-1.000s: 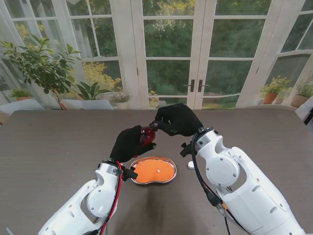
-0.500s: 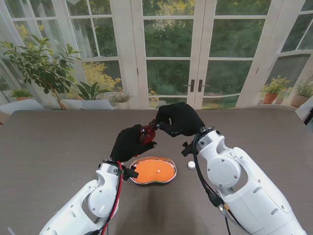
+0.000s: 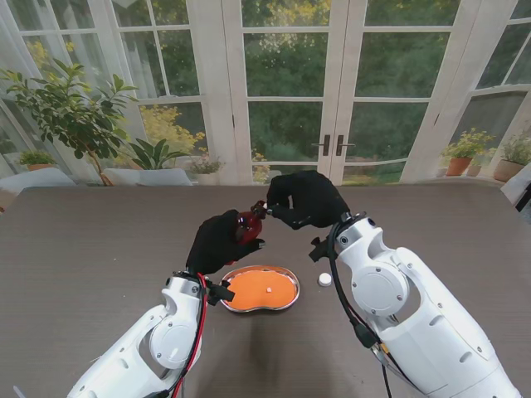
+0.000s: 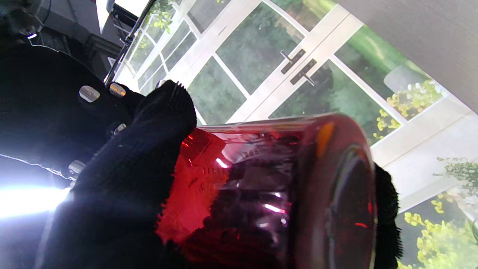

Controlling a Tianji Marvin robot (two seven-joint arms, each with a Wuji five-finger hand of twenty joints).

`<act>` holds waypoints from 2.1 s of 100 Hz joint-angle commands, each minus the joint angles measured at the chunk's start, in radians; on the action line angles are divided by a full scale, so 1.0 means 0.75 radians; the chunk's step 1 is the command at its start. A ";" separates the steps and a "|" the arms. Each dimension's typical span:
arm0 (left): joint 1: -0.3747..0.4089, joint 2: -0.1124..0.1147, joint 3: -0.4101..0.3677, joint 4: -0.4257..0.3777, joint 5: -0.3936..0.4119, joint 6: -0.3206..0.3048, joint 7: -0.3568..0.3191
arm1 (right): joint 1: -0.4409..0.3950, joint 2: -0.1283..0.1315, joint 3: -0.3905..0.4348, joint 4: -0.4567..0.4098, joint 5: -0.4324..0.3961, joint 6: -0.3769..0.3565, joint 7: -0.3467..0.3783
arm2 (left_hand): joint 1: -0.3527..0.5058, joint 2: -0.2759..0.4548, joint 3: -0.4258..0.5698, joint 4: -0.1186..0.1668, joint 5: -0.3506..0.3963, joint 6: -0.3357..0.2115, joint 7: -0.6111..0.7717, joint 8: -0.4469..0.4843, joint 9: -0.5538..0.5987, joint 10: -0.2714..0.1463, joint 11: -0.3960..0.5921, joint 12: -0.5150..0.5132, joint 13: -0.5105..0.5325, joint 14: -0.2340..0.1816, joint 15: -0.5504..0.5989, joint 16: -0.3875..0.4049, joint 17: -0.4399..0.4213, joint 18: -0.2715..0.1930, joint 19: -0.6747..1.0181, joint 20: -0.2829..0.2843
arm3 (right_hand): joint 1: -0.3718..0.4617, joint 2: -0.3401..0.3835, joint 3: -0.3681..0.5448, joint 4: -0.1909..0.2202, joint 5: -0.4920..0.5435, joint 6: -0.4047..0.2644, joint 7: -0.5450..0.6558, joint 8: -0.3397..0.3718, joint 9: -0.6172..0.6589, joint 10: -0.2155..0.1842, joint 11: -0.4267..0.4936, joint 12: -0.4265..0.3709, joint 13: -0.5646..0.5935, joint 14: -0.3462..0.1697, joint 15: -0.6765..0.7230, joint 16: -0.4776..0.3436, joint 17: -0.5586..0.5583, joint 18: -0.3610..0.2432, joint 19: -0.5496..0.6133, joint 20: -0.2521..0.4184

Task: Collect the cotton balls from the tray into a sample bottle

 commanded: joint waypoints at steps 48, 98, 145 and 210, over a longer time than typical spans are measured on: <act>0.007 -0.002 -0.006 -0.015 -0.005 0.000 -0.052 | 0.056 0.011 -0.031 0.004 0.036 -0.022 0.126 | 0.356 0.415 0.404 0.030 0.178 -0.268 0.316 0.019 0.071 -0.054 0.019 0.040 0.052 0.052 0.080 0.023 -0.018 -0.051 0.038 0.026 | -0.015 -0.137 -0.040 -0.086 -0.058 -0.085 0.126 0.145 -0.083 0.000 0.030 0.036 0.027 -0.055 -0.029 -0.030 -0.054 -0.014 -0.003 0.045; 0.013 0.000 -0.013 -0.019 0.004 -0.022 -0.048 | 0.127 0.019 -0.092 0.037 0.009 -0.069 0.167 | 0.356 0.411 0.405 0.031 0.181 -0.267 0.313 0.021 0.074 -0.052 0.018 0.041 0.052 0.056 0.078 0.024 -0.019 -0.049 0.037 0.027 | -0.006 -0.382 -0.010 -0.140 -0.134 -0.146 0.413 0.374 -0.086 -0.061 0.228 0.126 0.030 -0.105 -0.007 -0.023 -0.057 -0.043 -0.009 0.049; 0.016 0.000 -0.011 -0.020 0.013 -0.040 -0.041 | 0.134 0.015 -0.079 0.058 0.004 -0.124 0.137 | 0.355 0.411 0.407 0.031 0.181 -0.267 0.310 0.022 0.076 -0.053 0.017 0.042 0.054 0.056 0.078 0.024 -0.017 -0.047 0.037 0.028 | 0.113 -0.393 0.064 -0.116 -0.072 -0.100 0.167 0.114 -0.035 -0.027 0.089 0.073 0.029 -0.092 -0.001 -0.009 -0.036 -0.029 -0.030 0.038; 0.003 -0.002 -0.012 -0.028 0.038 -0.054 -0.017 | 0.100 0.027 -0.029 0.048 0.137 -0.225 0.217 | 0.357 0.414 0.402 0.030 0.180 -0.269 0.308 0.024 0.075 -0.053 0.015 0.041 0.053 0.055 0.077 0.025 -0.017 -0.049 0.036 0.028 | -0.022 -0.144 0.030 -0.088 -0.005 -0.115 -0.062 -0.071 -0.083 0.015 -0.015 0.040 0.027 -0.046 -0.096 -0.048 -0.107 -0.026 -0.048 0.069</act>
